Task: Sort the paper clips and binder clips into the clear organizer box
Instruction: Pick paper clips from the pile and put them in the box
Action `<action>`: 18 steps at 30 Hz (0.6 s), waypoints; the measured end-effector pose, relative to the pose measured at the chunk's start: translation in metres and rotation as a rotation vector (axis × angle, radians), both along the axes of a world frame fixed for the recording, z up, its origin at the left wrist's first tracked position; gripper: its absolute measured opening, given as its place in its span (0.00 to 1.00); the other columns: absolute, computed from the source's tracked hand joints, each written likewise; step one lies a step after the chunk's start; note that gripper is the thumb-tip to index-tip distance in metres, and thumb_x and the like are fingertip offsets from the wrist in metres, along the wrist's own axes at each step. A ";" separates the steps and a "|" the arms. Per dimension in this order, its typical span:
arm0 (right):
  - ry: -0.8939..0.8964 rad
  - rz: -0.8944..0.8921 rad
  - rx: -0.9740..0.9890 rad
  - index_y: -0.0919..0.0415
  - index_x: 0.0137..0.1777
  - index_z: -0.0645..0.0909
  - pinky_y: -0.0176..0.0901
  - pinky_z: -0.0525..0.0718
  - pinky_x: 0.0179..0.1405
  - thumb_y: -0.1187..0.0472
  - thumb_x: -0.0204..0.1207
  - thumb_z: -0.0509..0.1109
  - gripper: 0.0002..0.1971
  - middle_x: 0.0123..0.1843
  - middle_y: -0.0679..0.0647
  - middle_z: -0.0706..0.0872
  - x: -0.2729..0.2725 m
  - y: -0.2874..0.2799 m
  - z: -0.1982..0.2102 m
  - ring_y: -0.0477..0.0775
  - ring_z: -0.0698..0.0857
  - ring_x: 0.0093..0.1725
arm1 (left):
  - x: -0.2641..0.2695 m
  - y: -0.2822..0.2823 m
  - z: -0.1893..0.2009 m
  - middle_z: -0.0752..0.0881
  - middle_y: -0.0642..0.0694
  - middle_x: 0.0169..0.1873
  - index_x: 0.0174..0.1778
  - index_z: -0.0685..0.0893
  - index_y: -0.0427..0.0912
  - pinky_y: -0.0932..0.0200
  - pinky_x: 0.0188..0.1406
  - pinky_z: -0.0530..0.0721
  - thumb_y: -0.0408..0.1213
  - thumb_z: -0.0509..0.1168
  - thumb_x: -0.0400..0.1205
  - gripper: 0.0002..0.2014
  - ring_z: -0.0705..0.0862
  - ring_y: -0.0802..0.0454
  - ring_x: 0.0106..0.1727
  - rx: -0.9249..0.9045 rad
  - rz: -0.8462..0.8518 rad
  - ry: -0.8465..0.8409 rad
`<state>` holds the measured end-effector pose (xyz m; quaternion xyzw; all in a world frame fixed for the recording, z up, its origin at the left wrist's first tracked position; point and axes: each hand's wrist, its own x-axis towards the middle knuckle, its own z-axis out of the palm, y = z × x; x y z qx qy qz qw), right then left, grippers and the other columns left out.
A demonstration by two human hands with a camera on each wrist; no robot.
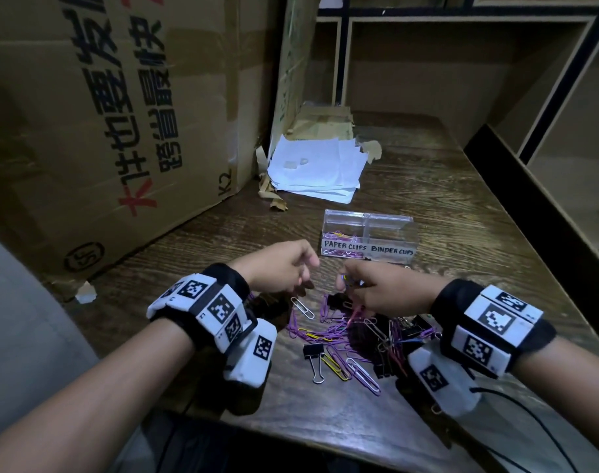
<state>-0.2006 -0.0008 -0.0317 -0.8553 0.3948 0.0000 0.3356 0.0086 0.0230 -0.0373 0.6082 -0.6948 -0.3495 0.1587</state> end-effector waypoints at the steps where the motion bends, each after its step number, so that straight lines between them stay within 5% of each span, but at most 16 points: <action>1: -0.012 -0.010 0.008 0.53 0.52 0.74 0.55 0.87 0.44 0.67 0.80 0.56 0.09 0.42 0.57 0.83 0.002 0.001 -0.001 0.51 0.85 0.34 | -0.002 0.000 -0.003 0.82 0.49 0.41 0.55 0.78 0.45 0.53 0.43 0.80 0.24 0.53 0.82 0.14 0.80 0.52 0.41 -0.010 0.019 -0.007; 7: -0.081 -0.054 0.026 0.57 0.51 0.71 0.46 0.77 0.32 0.65 0.83 0.52 0.07 0.37 0.55 0.75 0.004 0.000 -0.001 0.52 0.76 0.31 | -0.013 -0.003 0.005 0.83 0.51 0.39 0.47 0.83 0.49 0.60 0.34 0.73 0.30 0.56 0.81 0.13 0.78 0.57 0.37 -0.033 0.004 -0.114; 11: -0.209 -0.188 0.019 0.62 0.48 0.74 0.41 0.69 0.31 0.59 0.85 0.56 0.08 0.33 0.48 0.72 0.002 -0.014 0.000 0.46 0.70 0.30 | -0.022 -0.009 0.015 0.85 0.51 0.45 0.50 0.82 0.48 0.57 0.38 0.74 0.49 0.57 0.86 0.12 0.80 0.57 0.42 -0.125 0.033 -0.164; 15: -0.510 -0.379 0.021 0.56 0.41 0.69 0.42 0.64 0.32 0.57 0.78 0.56 0.06 0.35 0.48 0.68 0.010 -0.043 0.015 0.47 0.65 0.32 | -0.037 -0.034 0.027 0.83 0.48 0.49 0.54 0.78 0.46 0.54 0.44 0.76 0.47 0.50 0.89 0.13 0.80 0.53 0.46 -0.253 0.208 0.238; 18: -0.886 -0.649 0.234 0.51 0.35 0.66 0.43 0.61 0.28 0.52 0.64 0.60 0.06 0.31 0.48 0.65 0.021 -0.064 0.030 0.48 0.62 0.27 | -0.055 -0.059 0.032 0.76 0.52 0.35 0.42 0.80 0.49 0.51 0.41 0.69 0.49 0.55 0.82 0.12 0.74 0.52 0.37 -0.260 0.400 0.623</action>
